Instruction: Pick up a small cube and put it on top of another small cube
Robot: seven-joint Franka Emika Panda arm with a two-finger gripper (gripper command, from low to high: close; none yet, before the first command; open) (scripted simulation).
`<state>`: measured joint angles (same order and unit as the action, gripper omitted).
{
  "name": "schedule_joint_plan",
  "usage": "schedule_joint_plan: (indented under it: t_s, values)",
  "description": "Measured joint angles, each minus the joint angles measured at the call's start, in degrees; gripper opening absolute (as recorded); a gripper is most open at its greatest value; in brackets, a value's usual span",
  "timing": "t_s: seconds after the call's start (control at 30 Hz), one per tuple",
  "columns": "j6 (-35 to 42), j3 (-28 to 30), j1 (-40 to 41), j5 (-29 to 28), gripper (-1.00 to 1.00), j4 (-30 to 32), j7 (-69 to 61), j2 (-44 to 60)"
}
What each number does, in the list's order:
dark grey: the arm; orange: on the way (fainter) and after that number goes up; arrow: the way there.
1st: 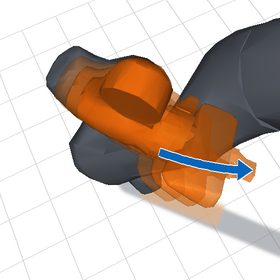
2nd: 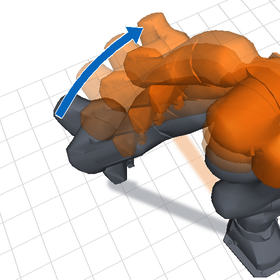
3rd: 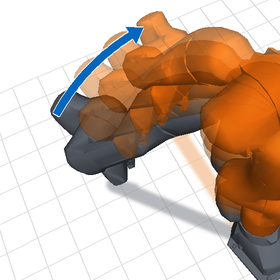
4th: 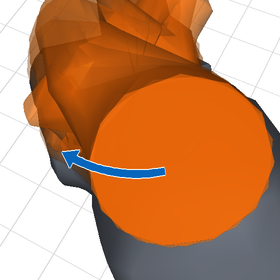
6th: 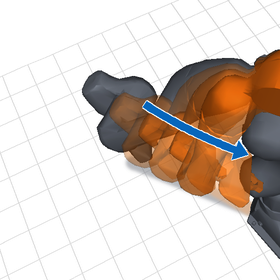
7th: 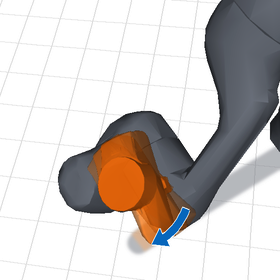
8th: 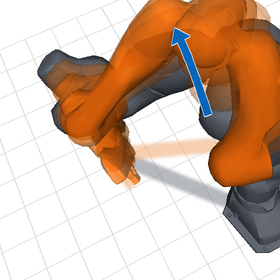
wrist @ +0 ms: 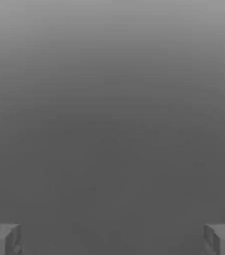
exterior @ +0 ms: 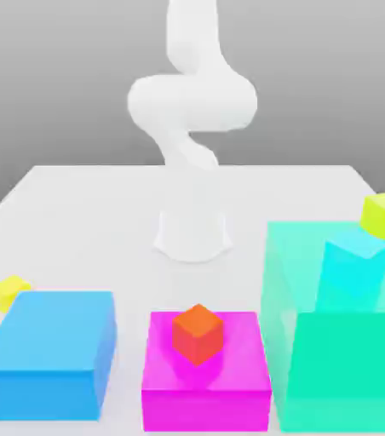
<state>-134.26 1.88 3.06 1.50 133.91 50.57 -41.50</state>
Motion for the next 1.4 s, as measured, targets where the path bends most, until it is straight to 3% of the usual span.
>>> schedule_joint_plan:
  t_s: [0.4,0.73,0.83,1.0,1.03,1.27,1.4]
  values:
    - [-14.0,9.5,17.1,6.7,0.0,11.3,28.5,25.8]
    - [-26.1,19.1,31.1,6.4,0.0,20.7,56.0,46.4]
    - [-29.8,17.3,32.7,10.2,0.0,20.4,55.1,51.6]
    - [-36.0,9.1,39.3,18.0,0.0,18.7,49.5,59.8]
    - [-36.7,7.9,40.3,18.8,-1.0,18.5,48.9,60.8]
    - [-36.8,8.0,40.2,18.6,-1.0,18.5,49.0,60.7]
    - [-32.6,12.7,37.0,12.2,-1.0,19.8,53.8,55.1]
